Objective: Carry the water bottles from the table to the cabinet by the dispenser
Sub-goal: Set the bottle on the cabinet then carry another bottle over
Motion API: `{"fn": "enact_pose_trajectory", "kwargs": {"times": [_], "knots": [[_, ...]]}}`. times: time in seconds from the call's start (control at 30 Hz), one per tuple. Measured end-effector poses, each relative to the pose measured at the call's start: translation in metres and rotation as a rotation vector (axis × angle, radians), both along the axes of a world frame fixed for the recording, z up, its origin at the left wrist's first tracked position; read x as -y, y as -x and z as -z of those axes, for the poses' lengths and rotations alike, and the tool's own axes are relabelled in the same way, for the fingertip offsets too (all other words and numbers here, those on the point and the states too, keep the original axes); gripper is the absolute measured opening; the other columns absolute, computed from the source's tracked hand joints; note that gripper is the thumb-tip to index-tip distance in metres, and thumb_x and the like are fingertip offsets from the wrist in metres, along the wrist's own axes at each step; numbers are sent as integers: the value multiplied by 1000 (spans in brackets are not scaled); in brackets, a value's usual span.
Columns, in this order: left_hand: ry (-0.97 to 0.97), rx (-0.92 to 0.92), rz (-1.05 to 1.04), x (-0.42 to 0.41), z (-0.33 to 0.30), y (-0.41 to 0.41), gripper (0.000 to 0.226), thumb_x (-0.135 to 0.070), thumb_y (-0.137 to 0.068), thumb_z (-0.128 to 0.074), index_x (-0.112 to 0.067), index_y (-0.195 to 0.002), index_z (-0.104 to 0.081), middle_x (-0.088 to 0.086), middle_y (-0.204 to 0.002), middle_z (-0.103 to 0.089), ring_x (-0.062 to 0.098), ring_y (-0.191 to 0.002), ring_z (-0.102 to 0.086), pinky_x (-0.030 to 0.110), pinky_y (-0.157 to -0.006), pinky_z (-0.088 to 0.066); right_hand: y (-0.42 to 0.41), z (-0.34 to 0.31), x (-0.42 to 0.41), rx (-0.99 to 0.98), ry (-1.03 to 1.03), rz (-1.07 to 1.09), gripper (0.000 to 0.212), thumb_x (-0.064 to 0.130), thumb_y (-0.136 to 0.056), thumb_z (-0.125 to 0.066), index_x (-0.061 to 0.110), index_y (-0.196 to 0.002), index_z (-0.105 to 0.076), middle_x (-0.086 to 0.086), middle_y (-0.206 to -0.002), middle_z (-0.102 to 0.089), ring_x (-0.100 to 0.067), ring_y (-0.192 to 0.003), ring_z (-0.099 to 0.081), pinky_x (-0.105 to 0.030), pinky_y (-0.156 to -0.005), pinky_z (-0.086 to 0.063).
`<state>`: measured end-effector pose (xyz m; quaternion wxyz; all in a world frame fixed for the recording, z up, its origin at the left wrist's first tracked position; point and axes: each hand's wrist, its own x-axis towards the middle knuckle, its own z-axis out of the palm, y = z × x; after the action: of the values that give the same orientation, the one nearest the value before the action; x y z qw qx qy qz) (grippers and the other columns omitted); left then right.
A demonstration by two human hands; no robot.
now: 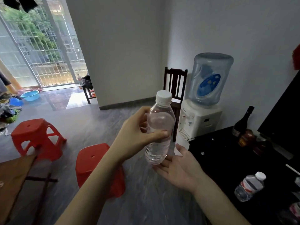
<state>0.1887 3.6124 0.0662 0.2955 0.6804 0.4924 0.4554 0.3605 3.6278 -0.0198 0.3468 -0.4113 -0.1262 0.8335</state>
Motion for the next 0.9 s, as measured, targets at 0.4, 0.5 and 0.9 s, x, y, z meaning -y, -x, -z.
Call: {"fn": "enact_pose_trajectory", "kwargs": {"times": [0.4,0.5,0.9], "knots": [[-7,-16,248,-172,0,-68,59,-25,-71,-90,-27,-122,-60,-11,-106,-75,5,-96,-73,27,-85,-59,-70,3,-124,-26,-17,279,69,52,-99,-37,-7,-132,-55,-29,-127,-63,-39,-125,-56,-45,-105,-43],[-1,-38,360,-212,7,-96,60,-26,-71,-91,-27,-123,-60,-9,-106,-75,9,-97,-73,37,-88,-60,-94,8,-142,-34,-2,383,71,51,-99,-40,-10,-130,-57,-31,-128,-62,-41,-126,-55,-46,-109,-40],[-42,-107,901,-370,23,-219,60,-44,-63,-89,-33,-115,-62,-18,-99,-74,3,-91,-72,20,-80,-56,-161,27,-216,-66,45,878,69,50,-102,-38,-12,-126,-58,-32,-122,-64,-40,-108,-65,-45,-106,-44]]}}
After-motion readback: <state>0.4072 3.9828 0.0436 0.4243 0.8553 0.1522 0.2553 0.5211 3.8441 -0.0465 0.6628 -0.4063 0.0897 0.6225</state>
